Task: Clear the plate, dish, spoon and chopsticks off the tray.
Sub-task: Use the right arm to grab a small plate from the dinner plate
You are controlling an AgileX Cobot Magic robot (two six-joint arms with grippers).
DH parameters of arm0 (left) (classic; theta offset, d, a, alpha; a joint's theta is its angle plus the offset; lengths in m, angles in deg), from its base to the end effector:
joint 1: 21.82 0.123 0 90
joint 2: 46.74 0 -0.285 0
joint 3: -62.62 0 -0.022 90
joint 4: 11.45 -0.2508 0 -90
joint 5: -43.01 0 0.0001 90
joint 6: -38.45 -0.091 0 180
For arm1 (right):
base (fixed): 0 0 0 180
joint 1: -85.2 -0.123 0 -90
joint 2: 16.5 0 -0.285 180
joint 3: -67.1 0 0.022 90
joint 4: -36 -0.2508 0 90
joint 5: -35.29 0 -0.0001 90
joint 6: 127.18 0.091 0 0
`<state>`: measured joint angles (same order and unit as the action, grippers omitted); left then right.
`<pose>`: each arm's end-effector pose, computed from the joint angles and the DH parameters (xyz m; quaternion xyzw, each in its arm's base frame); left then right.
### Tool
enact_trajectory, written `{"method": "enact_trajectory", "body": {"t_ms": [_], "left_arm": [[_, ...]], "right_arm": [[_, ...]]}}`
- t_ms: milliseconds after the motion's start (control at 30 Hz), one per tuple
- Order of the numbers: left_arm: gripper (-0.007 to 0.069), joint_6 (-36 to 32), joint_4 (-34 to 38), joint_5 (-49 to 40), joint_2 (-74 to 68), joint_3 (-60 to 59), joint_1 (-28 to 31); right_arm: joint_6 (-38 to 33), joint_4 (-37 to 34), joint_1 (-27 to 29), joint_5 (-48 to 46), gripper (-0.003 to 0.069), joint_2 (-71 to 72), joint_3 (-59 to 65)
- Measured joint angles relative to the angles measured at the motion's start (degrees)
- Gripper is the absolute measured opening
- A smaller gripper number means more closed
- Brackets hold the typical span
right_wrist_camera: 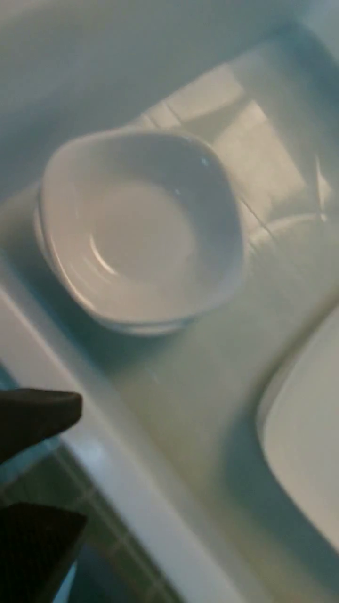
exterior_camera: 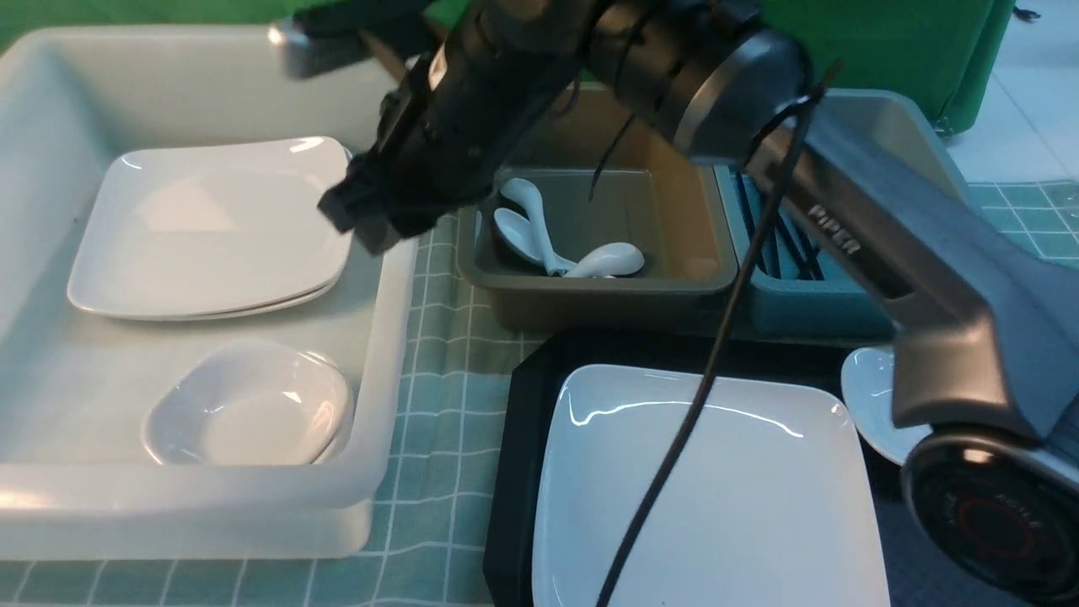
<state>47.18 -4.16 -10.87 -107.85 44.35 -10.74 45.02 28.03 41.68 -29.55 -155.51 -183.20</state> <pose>0.1695 0.0237 0.3785 -0.1714 0.9000 -0.0539 0.3971 0.3594 0.3570 0.3595 -0.3949 0.8273 0.1868 0.3531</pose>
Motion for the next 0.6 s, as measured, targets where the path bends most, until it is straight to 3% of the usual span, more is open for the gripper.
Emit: {"method": "enact_trajectory", "body": {"t_ms": [100, 200, 267, 433, 467, 600], "left_arm": [[0.0009, -2.2, 1.7, 0.1, 0.0, 0.0, 0.0], [0.0009, -6.4, 5.8, 0.1, 0.0, 0.0, 0.0], [0.0009, -9.5, 9.0, 0.0, 0.0, 0.0, 0.0], [0.0009, -15.0, 15.1, -1.0, 0.0, 0.0, 0.0], [0.0009, -15.8, 16.1, -1.2, 0.0, 0.0, 0.0], [0.0009, -16.4, 17.7, -1.2, 0.0, 0.0, 0.0]], "right_arm": [[1.5, 4.1, 0.9, 0.0, 0.0241, 3.1, -0.2], [2.4, 6.2, 3.6, 0.0, 0.0095, 10.3, 2.5], [2.4, 6.5, 6.4, 0.0, 0.0038, 16.4, 8.4], [2.4, 6.6, 14.5, 0.0, 0.0022, 28.6, 26.8], [2.4, 6.8, 19.4, 0.0, 0.0022, 33.5, 36.9], [3.1, 6.9, 30.5, 2.1, 0.0022, 40.7, 56.0]]}}
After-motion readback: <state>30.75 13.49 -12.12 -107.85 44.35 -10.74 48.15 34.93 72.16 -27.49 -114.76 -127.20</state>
